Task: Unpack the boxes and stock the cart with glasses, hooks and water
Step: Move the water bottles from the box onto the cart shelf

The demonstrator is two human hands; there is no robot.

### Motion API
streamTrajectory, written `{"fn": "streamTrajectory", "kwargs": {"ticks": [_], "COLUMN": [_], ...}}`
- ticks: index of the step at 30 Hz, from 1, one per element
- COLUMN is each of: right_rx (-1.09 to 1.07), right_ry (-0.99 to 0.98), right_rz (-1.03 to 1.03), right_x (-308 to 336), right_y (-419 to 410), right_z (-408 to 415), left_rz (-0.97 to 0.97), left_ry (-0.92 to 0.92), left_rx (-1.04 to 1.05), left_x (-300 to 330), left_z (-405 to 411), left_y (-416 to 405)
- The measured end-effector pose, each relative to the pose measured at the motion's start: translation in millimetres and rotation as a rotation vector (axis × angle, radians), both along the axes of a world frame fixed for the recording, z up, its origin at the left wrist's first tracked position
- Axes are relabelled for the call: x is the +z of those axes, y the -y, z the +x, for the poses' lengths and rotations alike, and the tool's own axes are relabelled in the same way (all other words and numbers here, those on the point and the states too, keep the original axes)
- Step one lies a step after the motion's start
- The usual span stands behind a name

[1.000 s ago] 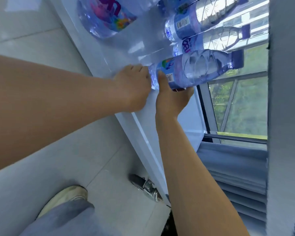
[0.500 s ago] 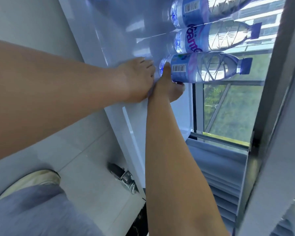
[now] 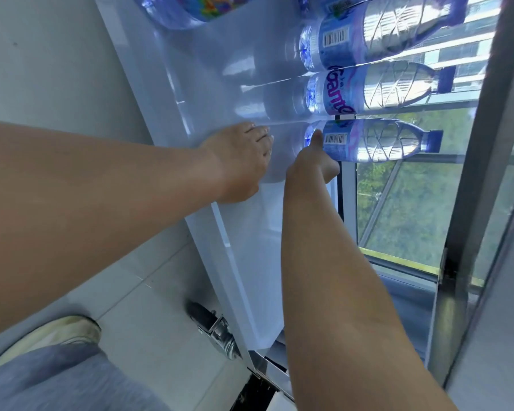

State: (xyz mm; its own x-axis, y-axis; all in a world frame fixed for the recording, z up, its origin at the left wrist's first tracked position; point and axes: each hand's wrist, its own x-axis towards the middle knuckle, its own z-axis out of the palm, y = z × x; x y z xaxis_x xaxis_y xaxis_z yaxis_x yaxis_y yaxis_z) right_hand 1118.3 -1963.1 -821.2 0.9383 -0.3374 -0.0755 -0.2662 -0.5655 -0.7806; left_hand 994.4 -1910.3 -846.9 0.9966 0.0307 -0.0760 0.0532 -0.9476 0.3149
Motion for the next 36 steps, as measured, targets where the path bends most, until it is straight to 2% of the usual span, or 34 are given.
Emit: {"fn": "streamTrajectory", "kwargs": {"ticks": [3, 17, 19, 21, 22, 24, 29, 30, 33, 34, 36], "right_rx": [0.03, 0.056, 0.084, 0.094, 0.133, 0.326, 0.785, 0.821, 0.839, 0.826, 0.777], "right_ry": [-0.033, -0.045, -0.024, 0.121, 0.204, 0.203, -0.063, -0.063, 0.041, 0.079, 0.141], "right_rz": [-0.081, -0.181, -0.144, -0.006, 0.069, 0.154, 0.25, 0.242, 0.17, 0.145, 0.119], "right_x": [1.3, -1.6, 0.2, 4.9, 8.0, 17.0, 25.1, 28.9, 34.6, 36.4, 39.2], "right_y": [2.1, 5.5, -4.7, -22.1, -32.4, -52.1, -92.2, -101.1, -123.2, -127.8, -130.6], "right_z": [4.0, 7.2, -3.9, -17.2, -26.7, -60.6, -133.1, -141.3, -149.2, -148.8, -149.2], "left_rz": [-0.005, -0.039, -0.047, -0.043, -0.028, -0.029, 0.109, 0.057, 0.063, 0.035, -0.005], "left_ry": [-0.004, 0.013, 0.012, 0.121, 0.213, 0.345, 0.239, 0.213, 0.244, 0.35, 0.416], "left_rx": [0.001, -0.024, 0.004, 0.036, 0.047, -0.015, -0.211, -0.241, -0.377, -0.362, -0.286], "left_x": [0.0, -3.7, -1.9, -11.1, -15.0, -16.4, 17.2, 21.1, 30.2, 24.4, 15.2], "left_z": [-0.9, 3.0, -0.9, -9.4, -16.1, -34.1, -74.6, -80.8, -99.9, -102.3, -103.0], "left_y": [-0.2, 1.8, -1.4, -10.0, -17.4, -38.8, -106.0, -116.9, -141.1, -145.4, -148.0]}}
